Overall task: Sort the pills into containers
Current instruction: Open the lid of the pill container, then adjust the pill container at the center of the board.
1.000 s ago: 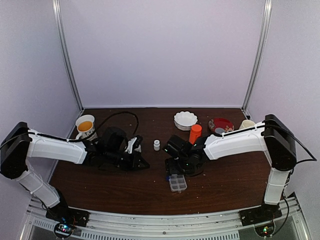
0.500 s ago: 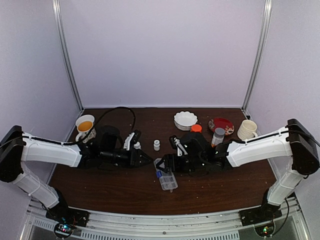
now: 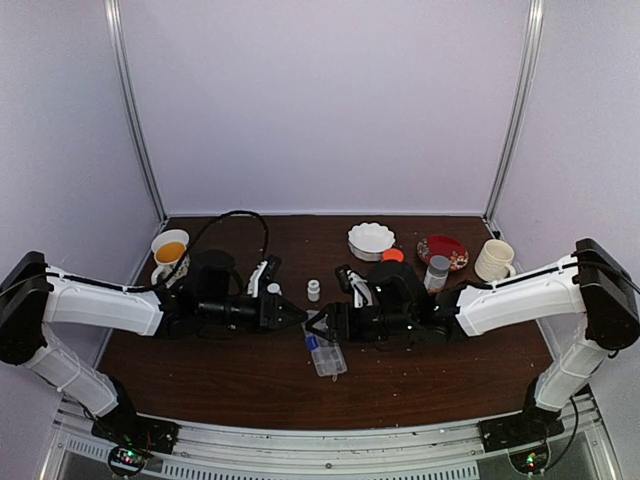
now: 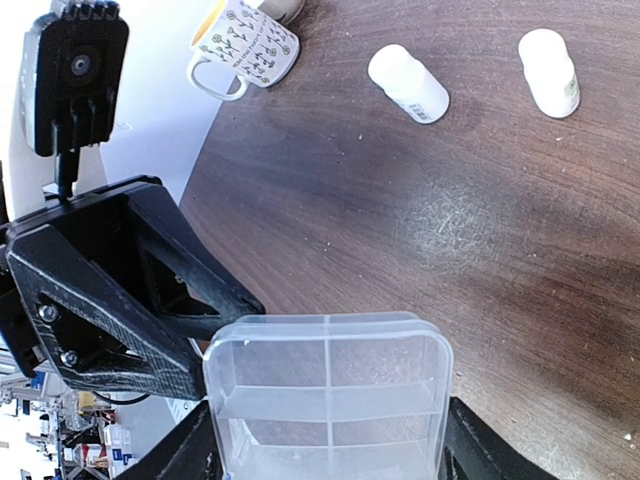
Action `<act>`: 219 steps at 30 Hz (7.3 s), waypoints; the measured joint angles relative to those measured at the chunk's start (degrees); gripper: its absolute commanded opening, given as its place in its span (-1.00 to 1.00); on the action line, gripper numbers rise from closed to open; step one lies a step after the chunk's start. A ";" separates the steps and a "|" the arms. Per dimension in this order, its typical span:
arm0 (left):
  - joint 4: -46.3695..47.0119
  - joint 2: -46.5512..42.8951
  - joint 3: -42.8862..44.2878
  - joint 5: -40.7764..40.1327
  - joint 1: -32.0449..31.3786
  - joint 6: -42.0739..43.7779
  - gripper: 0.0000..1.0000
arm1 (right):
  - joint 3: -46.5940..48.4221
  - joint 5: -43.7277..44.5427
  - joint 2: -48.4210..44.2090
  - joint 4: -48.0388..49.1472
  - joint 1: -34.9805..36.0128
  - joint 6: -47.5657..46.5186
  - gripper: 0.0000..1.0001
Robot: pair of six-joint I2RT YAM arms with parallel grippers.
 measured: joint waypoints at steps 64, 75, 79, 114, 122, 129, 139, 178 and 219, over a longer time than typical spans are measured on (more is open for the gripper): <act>4.04 -1.46 -3.50 0.15 0.55 -0.39 -0.55 | -6.27 -3.32 -5.77 8.31 -0.92 6.88 0.41; -6.58 1.73 -2.82 -6.08 0.74 2.27 -0.33 | -3.65 -1.01 -4.66 4.52 -1.20 5.95 0.43; -5.55 1.44 -2.89 -5.86 0.74 2.56 -0.08 | -3.63 -0.70 -1.75 3.69 -1.46 5.99 0.43; -2.32 8.87 0.96 -0.17 0.72 2.38 -0.64 | -2.29 1.33 0.13 -2.84 -1.44 3.76 0.53; -6.58 8.68 0.96 -2.95 0.74 2.78 -0.64 | 0.66 7.08 -0.52 -12.74 -1.42 0.90 0.44; -7.15 7.41 0.98 -3.26 0.72 3.17 -0.64 | 0.70 12.90 -1.60 -22.75 -1.44 -0.57 0.24; -7.13 7.93 1.09 -3.45 0.68 3.32 -0.61 | 0.85 17.99 0.31 -27.10 -1.55 -1.09 0.11; -18.62 13.42 4.85 -14.27 0.37 8.33 -0.31 | 9.97 20.00 11.43 -31.91 -2.08 -5.79 -0.22; -32.57 -0.09 13.51 -16.26 -4.94 12.66 -0.65 | 13.51 22.51 -2.47 -34.51 3.52 -10.29 -0.67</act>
